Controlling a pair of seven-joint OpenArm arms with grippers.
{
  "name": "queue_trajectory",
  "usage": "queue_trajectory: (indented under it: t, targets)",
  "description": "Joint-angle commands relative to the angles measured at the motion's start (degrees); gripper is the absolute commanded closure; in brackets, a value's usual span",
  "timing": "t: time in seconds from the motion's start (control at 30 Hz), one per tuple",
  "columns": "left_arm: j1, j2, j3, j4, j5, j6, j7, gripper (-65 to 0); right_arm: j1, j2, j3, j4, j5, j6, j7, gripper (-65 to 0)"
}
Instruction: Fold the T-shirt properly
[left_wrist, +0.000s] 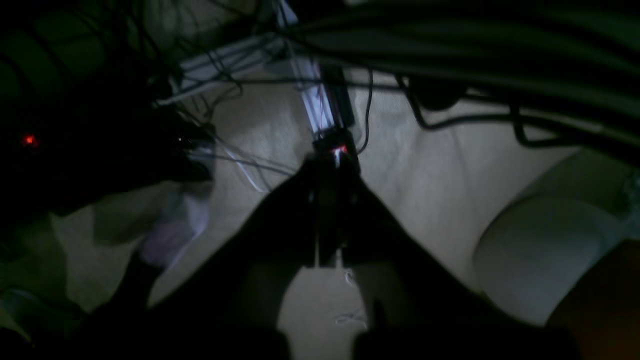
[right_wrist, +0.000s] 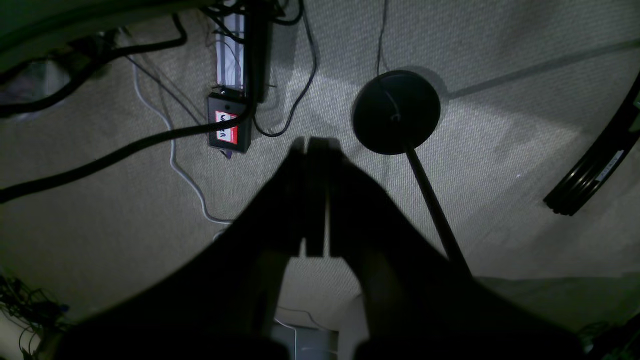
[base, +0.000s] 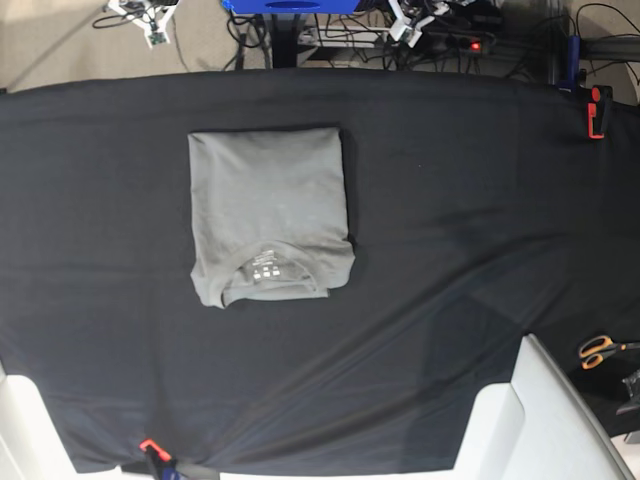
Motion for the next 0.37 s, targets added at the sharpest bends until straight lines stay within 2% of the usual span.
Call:
queue_trajectory:
  t: [0.0, 0.2, 0.23, 0.33]
  targets:
    - [0.51, -0.11, 0.07, -0.03, 0.24, -0.52, -0.2, 0.0, -0.34, 0.48, 0.27, -0.21, -0.09, -0.28, 0.34, -0.8]
    - [0.42, -0.11, -0.01, -0.03, 0.24, -0.34, -0.2, 0.0, -1.22, 0.48, 0.27, 0.23, -0.09, -0.28, 0.34, -0.8]
    - [0.42, -0.2, -0.01, -0.03, 0.24, 0.54, -0.2, 0.0, -1.13, 0.48, 0.18, 0.23, -0.09, -0.28, 0.34, -0.8]
    - [0.42, -0.99, 0.16, -0.03, 0.33, 6.51, -0.2, 0.0, -0.86, 0.48, 0.18, 0.23, -0.09, -0.28, 0.34, -0.8]
